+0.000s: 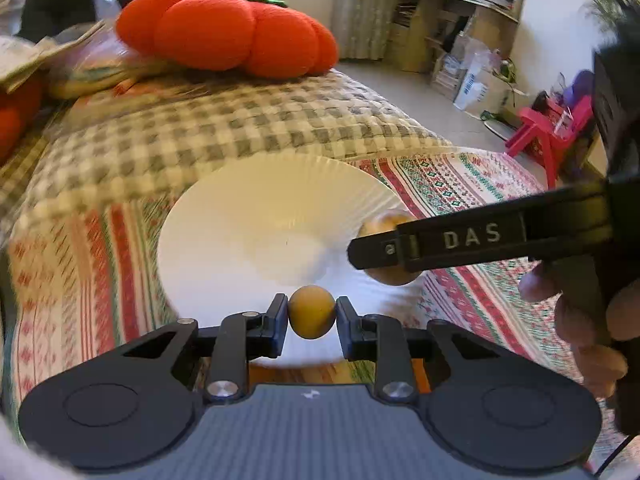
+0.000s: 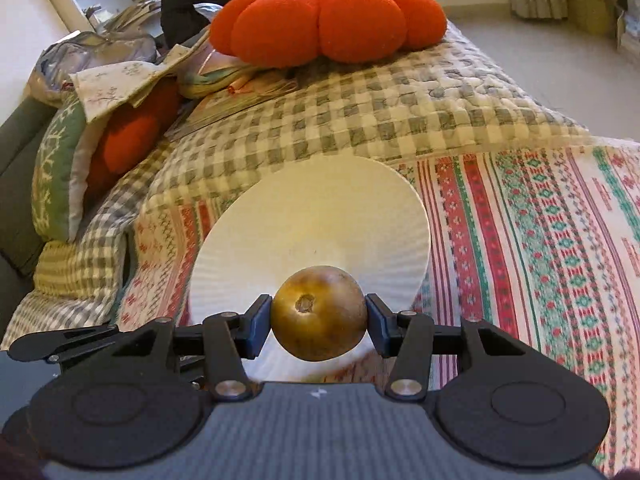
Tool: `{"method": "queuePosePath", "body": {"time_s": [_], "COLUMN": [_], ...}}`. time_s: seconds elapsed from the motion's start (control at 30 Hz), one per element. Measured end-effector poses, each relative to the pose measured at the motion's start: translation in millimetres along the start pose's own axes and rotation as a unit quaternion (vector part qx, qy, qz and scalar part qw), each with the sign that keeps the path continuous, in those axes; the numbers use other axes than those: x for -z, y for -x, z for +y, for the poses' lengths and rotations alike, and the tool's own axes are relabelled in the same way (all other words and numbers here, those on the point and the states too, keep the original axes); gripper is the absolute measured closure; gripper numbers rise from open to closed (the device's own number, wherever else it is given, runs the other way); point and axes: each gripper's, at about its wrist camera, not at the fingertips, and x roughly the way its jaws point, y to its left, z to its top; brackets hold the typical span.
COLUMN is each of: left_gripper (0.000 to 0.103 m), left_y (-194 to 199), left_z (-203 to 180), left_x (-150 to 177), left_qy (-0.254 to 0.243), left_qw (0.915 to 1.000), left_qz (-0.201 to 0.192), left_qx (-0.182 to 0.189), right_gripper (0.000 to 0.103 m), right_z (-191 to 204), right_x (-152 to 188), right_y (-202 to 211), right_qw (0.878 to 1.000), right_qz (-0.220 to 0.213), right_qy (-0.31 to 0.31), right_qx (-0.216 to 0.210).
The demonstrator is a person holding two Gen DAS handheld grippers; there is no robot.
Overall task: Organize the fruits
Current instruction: 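Carry both fruits onto the white plate and open both tools, then withdraw both tools from the plate back toward the fruit cluster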
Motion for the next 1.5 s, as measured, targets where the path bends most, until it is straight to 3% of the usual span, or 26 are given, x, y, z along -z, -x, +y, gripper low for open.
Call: {"method": "queuePosePath", "body": {"time_s": [0.3,0.57,1.07,1.17,1.3,1.5], "left_gripper": [0.087,0.087,0.083,0.077,0.057,0.04], "left_y": [-30,-46,-52,-47,-39,-15], "left_z": [-6,-17,-5,-1,3,6], "left_x": [-14,-9,-10,-7,-3,9], "left_qy": [-0.025,-0.039,-0.025,-0.026,-0.022,-0.022], "left_qw": [0.9994,0.999,0.9994,0.9994,0.9993,0.9989], "left_qz": [0.006,0.016,0.023,0.024,0.023,0.023], "left_qx": [0.023,0.015,0.005,-0.007,-0.021,-0.033], "right_gripper": [0.057,0.057,0.055,0.053,0.043,0.03], "right_z": [1,-6,-2,-2,-1,1], "right_x": [-15,-14,-13,-13,-13,-10], "right_y": [-14,-25,-30,-30,-27,-14], "right_qw": [1.0,0.999,0.998,0.999,0.999,0.999], "right_qz": [0.009,0.014,0.014,0.009,0.008,0.0], "right_qy": [0.019,0.022,0.041,0.038,0.035,0.031], "right_qx": [0.021,0.038,0.037,0.029,0.023,0.018]}}
